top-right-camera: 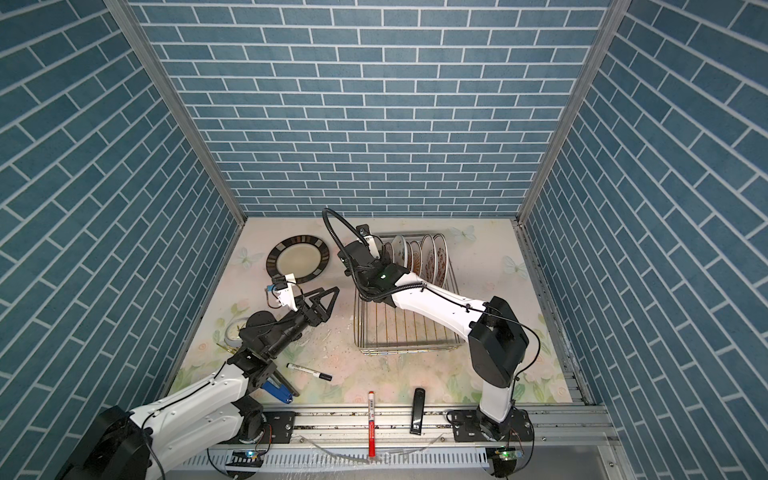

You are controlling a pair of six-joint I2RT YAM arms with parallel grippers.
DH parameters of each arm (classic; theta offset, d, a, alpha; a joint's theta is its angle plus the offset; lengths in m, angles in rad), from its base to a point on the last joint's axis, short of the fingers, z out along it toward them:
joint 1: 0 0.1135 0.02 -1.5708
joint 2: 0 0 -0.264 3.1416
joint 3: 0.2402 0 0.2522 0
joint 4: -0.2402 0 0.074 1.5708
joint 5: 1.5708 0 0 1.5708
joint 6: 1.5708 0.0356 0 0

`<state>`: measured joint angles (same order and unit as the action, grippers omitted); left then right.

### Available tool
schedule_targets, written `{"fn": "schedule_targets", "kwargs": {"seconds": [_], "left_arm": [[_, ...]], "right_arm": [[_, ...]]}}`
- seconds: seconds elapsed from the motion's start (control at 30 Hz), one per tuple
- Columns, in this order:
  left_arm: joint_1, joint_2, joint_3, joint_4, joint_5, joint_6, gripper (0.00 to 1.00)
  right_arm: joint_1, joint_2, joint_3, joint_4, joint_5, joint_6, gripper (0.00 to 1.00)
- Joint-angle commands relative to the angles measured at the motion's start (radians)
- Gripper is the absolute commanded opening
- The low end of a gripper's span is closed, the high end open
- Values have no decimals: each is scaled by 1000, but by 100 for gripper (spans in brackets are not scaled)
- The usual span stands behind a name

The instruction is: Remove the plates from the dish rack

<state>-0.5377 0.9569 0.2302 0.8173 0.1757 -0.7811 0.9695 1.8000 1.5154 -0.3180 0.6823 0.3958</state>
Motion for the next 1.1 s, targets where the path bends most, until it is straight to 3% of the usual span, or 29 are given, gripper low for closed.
{"fn": "schedule_targets", "kwargs": {"seconds": [0.0, 0.07, 0.17, 0.4, 0.67, 0.87, 1.07], "left_arm": [[-8, 18, -11, 69, 2, -11, 100], [-9, 30, -8, 81, 15, -17, 100], [-10, 51, -9, 109, 28, -24, 100], [-9, 106, 3, 140, 31, -29, 100], [-10, 221, 25, 250, 65, -59, 100], [-16, 281, 58, 274, 86, -73, 100], [-19, 254, 74, 195, 57, -61, 100]], "right_arm": [[-9, 19, 45, -62, 65, 53, 21], [-11, 19, 44, -59, 40, 55, 23], [-11, 15, 40, -65, 39, 63, 35], [0, -74, -42, 28, 25, 32, 43], [8, -96, -54, 28, 63, 13, 44], [-28, -30, -12, -36, 19, 53, 40], [-60, 32, 22, -48, -58, 72, 33]]}}
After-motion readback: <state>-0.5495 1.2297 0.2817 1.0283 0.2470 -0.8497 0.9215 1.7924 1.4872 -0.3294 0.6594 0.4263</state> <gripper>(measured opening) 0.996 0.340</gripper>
